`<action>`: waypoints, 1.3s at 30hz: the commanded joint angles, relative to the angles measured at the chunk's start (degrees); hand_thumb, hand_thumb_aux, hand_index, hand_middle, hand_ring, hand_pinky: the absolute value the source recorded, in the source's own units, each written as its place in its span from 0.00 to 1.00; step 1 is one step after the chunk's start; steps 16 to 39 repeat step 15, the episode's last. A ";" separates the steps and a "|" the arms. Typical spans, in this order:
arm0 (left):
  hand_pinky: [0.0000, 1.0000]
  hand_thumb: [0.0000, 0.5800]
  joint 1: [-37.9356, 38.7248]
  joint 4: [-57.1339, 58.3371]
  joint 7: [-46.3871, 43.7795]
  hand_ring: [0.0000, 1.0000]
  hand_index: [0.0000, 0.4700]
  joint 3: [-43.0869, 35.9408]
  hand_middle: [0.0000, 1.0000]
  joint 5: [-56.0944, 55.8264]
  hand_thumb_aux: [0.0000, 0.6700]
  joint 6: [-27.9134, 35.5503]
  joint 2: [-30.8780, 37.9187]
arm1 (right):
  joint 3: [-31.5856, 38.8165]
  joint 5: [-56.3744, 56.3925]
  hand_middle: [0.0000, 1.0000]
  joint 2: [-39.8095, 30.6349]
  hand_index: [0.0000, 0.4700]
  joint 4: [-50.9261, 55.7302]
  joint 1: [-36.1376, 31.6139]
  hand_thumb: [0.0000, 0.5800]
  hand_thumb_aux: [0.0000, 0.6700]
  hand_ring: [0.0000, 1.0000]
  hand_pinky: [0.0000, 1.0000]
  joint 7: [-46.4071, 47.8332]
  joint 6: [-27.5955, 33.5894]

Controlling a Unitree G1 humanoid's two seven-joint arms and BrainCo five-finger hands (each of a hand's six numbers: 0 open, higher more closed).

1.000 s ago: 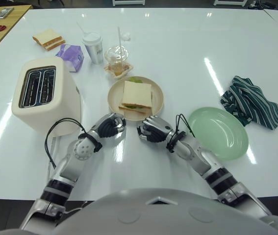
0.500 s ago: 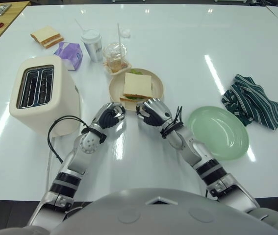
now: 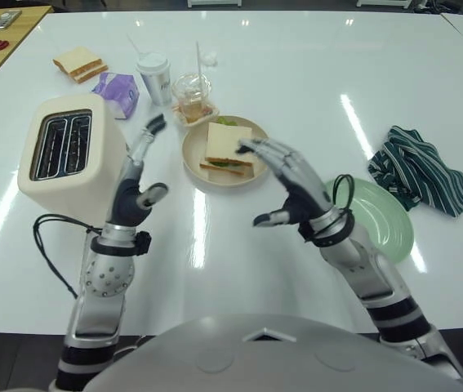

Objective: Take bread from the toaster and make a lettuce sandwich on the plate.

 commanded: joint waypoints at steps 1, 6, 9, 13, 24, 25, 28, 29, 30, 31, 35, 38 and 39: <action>0.00 0.00 -0.77 9.10 1.83 0.00 0.00 1.88 0.00 -4.62 0.00 2.78 -4.31 | -3.19 9.76 0.00 7.90 0.00 5.93 0.42 0.00 0.00 0.00 0.00 -1.54 4.51; 0.00 0.00 -2.91 12.91 -0.66 0.00 0.00 1.18 0.00 -9.47 0.00 3.37 -6.21 | -3.12 11.43 0.00 11.28 0.00 7.52 1.40 0.00 0.00 0.00 0.00 -0.12 6.39; 0.00 0.00 -3.91 14.63 -1.16 0.00 0.00 1.74 0.00 -11.95 0.00 3.32 -7.56 | -3.49 13.25 0.00 13.17 0.00 8.00 1.14 0.00 0.00 0.00 0.00 0.94 7.86; 0.00 0.00 -4.10 14.49 -1.72 0.00 0.00 2.15 0.00 -12.91 0.00 2.04 -8.25 | -3.65 14.77 0.00 14.82 0.00 8.05 1.35 0.00 0.00 0.00 0.00 2.30 9.25; 0.00 0.00 -4.14 14.42 -2.30 0.00 0.00 2.09 0.00 -13.26 0.00 1.64 -8.36 | -3.65 14.90 0.00 15.31 0.00 8.05 1.59 0.00 0.00 0.00 0.00 2.70 9.53; 0.00 0.00 -4.14 14.42 -2.30 0.00 0.00 2.09 0.00 -13.26 0.00 1.64 -8.36 | -3.65 14.90 0.00 15.31 0.00 8.05 1.59 0.00 0.00 0.00 0.00 2.70 9.53; 0.00 0.00 -4.14 14.42 -2.30 0.00 0.00 2.09 0.00 -13.26 0.00 1.64 -8.36 | -3.65 14.90 0.00 15.31 0.00 8.05 1.59 0.00 0.00 0.00 0.00 2.70 9.53; 0.00 0.00 -4.14 14.42 -2.30 0.00 0.00 2.09 0.00 -13.26 0.00 1.64 -8.36 | -3.65 14.90 0.00 15.31 0.00 8.05 1.59 0.00 0.00 0.00 0.00 2.70 9.53; 0.00 0.00 -4.14 14.42 -2.30 0.00 0.00 2.09 0.00 -13.26 0.00 1.64 -8.36 | -3.65 14.90 0.00 15.31 0.00 8.05 1.59 0.00 0.00 0.00 0.00 2.70 9.53; 0.00 0.00 -4.14 14.42 -2.30 0.00 0.00 2.09 0.00 -13.26 0.00 1.64 -8.36 | -3.65 14.90 0.00 15.31 0.00 8.05 1.59 0.00 0.00 0.00 0.00 2.70 9.53; 0.00 0.00 -4.14 14.42 -2.30 0.00 0.00 2.09 0.00 -13.26 0.00 1.64 -8.36 | -3.65 14.90 0.00 15.31 0.00 8.05 1.59 0.00 0.00 0.00 0.00 2.70 9.53; 0.00 0.00 -4.14 14.42 -2.30 0.00 0.00 2.09 0.00 -13.26 0.00 1.64 -8.36 | -3.65 14.90 0.00 15.31 0.00 8.05 1.59 0.00 0.00 0.00 0.00 2.70 9.53; 0.00 0.00 -4.14 14.42 -2.30 0.00 0.00 2.09 0.00 -13.26 0.00 1.64 -8.36 | -3.65 14.90 0.00 15.31 0.00 8.05 1.59 0.00 0.00 0.00 0.00 2.70 9.53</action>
